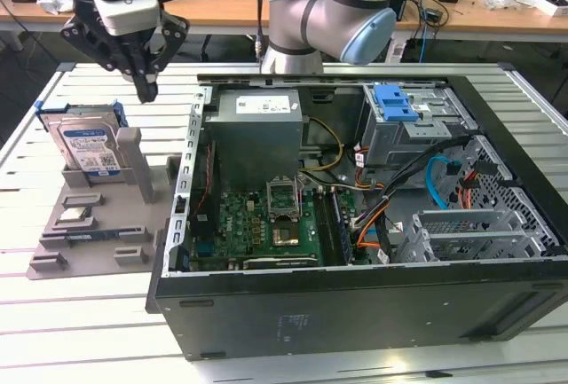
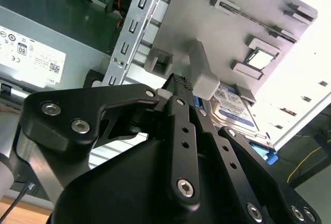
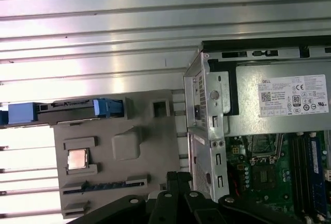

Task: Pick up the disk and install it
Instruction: 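Reach for the disk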

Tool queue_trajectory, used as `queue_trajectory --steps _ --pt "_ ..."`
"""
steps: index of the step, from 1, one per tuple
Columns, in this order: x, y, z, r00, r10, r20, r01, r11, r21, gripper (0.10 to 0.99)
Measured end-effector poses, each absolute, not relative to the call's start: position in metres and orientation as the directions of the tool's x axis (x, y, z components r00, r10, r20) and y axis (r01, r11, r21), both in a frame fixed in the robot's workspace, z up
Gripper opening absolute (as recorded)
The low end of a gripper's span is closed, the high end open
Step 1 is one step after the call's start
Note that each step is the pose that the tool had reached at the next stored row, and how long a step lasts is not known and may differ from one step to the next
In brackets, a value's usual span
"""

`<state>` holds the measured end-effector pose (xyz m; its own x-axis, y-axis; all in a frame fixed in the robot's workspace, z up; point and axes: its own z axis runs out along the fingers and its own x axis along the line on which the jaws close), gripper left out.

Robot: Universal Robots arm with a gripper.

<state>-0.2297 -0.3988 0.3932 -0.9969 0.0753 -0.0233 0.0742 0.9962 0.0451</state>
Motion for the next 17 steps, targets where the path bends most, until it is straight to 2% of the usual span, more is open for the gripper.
queue_trajectory --steps 17 --pt "-0.295 -0.398 0.392 -0.997 0.075 -0.023 0.074 0.996 0.045 0.106"
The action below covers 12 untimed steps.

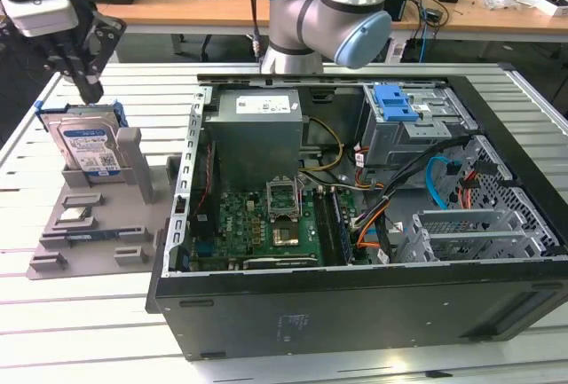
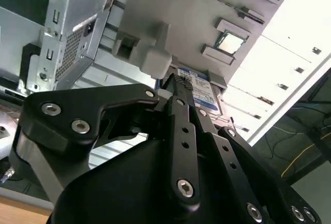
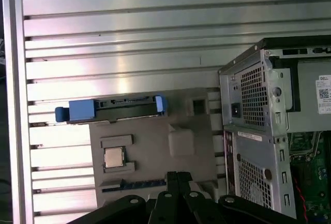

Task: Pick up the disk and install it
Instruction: 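Reach for the disk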

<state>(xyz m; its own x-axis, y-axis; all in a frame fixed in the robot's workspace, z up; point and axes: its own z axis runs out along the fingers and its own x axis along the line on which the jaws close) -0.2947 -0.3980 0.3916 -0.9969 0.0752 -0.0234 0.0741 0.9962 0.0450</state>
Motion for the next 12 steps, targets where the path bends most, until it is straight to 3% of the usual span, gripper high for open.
queue_trajectory --steps 12 --pt "-0.346 -0.395 0.389 -0.997 0.075 -0.023 0.074 0.996 0.044 0.106"
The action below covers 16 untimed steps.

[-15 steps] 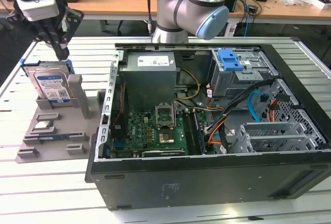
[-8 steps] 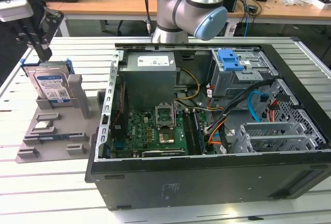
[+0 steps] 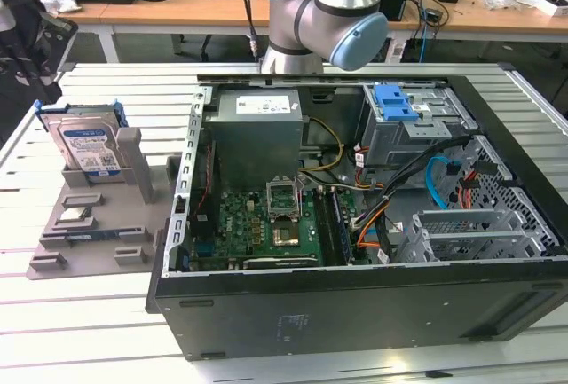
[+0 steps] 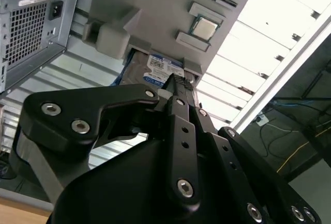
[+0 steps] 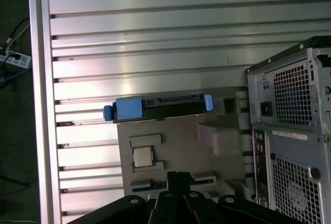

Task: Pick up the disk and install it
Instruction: 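Reach for the disk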

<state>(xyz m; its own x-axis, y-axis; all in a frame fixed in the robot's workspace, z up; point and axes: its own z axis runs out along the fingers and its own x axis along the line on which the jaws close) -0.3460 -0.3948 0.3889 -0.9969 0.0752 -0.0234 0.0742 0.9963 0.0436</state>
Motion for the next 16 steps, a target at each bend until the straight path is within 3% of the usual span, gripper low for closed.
queue_trajectory --steps 16 --pt "-0.366 -0.388 0.386 -0.997 0.075 -0.024 0.074 0.996 0.041 0.106"
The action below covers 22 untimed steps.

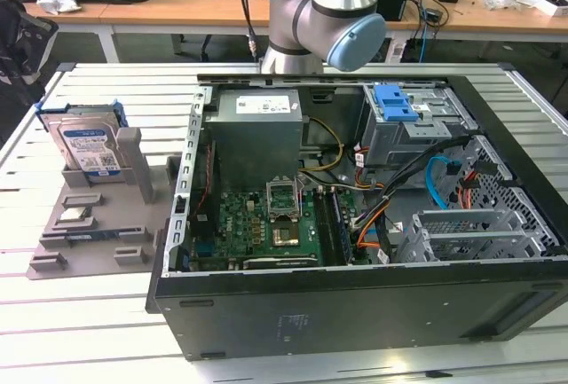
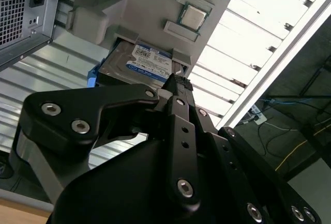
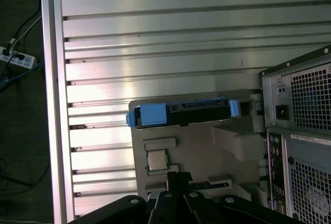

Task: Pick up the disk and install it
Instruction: 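Reach for the disk, then pick up the disk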

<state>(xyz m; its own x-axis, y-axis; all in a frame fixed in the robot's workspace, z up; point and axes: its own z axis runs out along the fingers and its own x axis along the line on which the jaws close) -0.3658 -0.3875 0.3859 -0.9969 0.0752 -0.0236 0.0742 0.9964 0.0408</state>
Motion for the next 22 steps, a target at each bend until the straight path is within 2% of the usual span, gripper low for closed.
queue_trajectory --steps 5,13,22 --pt "-0.3659 -0.3875 0.3859 -0.997 0.075 -0.024 0.074 0.996 0.041 0.106" --pt "-0.3659 -0.3875 0.3859 -0.999 -0.041 -0.024 -0.042 0.998 0.041 0.106" --pt "-0.3659 -0.3875 0.3859 -0.961 -0.276 -0.024 -0.276 0.96 0.041 0.106"
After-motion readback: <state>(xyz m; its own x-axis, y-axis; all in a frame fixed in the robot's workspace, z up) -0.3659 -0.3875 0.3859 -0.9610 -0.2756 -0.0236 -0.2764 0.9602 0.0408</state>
